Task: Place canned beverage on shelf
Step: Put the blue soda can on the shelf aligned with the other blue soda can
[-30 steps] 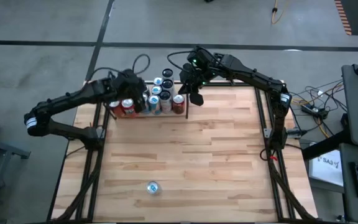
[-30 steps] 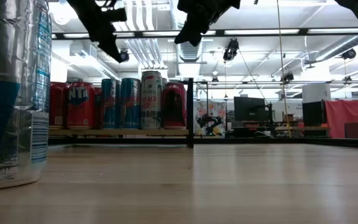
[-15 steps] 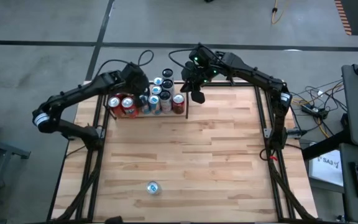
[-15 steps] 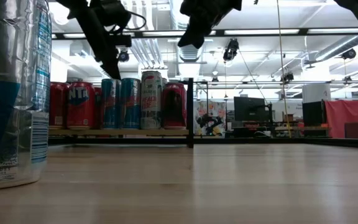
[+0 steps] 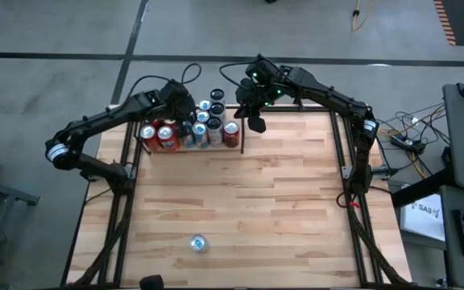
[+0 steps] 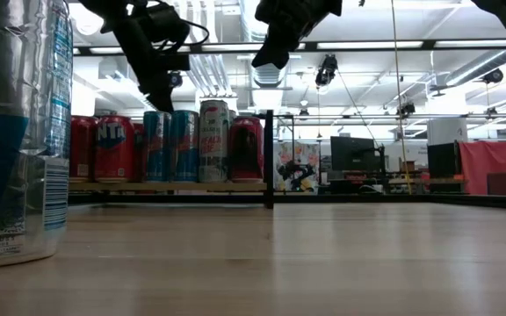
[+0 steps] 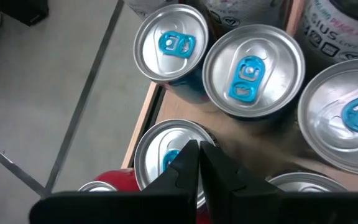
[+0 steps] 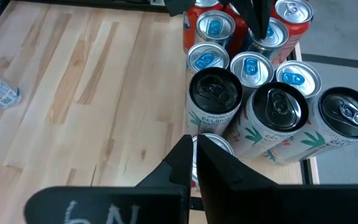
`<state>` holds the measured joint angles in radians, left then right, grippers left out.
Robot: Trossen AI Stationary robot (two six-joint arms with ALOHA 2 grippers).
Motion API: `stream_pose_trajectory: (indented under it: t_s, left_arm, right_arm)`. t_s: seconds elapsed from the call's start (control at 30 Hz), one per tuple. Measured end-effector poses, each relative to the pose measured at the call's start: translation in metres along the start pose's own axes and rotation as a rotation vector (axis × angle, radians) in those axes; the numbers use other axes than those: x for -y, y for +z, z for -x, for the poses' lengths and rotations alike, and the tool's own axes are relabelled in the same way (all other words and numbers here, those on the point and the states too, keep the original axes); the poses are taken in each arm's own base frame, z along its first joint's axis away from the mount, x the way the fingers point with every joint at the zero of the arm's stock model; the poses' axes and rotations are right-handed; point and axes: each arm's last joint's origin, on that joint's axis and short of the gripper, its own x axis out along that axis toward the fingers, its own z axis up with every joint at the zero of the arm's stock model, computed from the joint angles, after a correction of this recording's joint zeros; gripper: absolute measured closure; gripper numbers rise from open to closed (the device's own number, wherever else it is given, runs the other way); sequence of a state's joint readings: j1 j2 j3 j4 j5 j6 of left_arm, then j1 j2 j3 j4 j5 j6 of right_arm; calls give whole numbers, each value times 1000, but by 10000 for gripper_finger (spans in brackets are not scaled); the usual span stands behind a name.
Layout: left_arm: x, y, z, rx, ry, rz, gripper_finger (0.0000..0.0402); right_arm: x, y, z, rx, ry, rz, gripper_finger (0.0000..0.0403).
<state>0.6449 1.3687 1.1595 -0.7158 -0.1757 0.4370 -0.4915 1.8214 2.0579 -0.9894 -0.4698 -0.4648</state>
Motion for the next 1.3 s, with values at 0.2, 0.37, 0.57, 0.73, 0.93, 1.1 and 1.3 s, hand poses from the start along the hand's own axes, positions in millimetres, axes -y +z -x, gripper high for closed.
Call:
stream_pose_trajectory:
  t_s: [0.2, 0.37, 0.57, 0.73, 0.93, 1.1, 1.3]
  left_arm:
    - [-5, -3, -1, -9, 11, 17, 402]
    - [-8, -3, -1, -12, 15, 23, 402]
    - [-9, -4, 7, -3, 19, 25, 402]
    - [-12, -4, 17, 28, 36, 25, 402]
    - [-9, -9, 4, -13, 20, 2, 402]
    - [-9, -6, -4, -6, 25, 0, 402]
    - [-11, -2, -8, 18, 39, -8, 402]
  right_arm:
    - [0, 0, 0, -1, 0, 0, 394]
    - [0, 0, 0, -1, 0, -1, 394]
    - [0, 0, 0, -1, 0, -1, 394]
    - [0, 0, 0, -1, 1, -1, 394]
    - [0, 0, 0, -1, 1, -1, 394]
    - [0, 0, 0, -1, 1, -1, 394]
    - [0, 0, 0, -1, 1, -2, 394]
